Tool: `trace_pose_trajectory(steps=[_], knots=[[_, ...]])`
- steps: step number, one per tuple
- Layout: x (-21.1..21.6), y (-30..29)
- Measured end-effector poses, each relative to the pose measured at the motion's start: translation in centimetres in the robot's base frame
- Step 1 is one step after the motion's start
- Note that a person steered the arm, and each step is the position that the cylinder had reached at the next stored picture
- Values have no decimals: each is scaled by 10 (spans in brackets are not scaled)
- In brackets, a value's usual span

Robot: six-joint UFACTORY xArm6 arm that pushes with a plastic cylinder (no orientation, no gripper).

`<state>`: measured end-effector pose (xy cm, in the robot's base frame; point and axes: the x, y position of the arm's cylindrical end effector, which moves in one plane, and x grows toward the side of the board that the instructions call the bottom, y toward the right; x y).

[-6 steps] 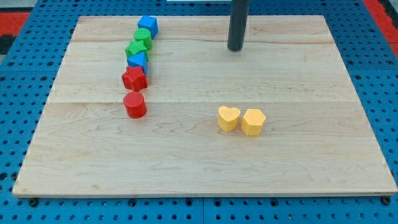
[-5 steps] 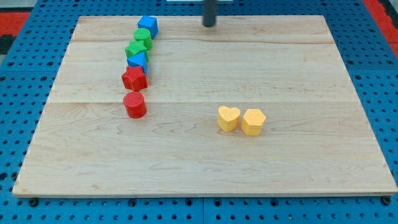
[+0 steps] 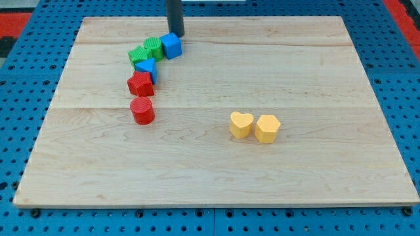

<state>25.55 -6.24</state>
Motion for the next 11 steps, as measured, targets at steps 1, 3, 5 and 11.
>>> trace_pose_trajectory(steps=[1, 3, 5, 11], knots=[[-18, 21], [-18, -49], [47, -1], [104, 53]])
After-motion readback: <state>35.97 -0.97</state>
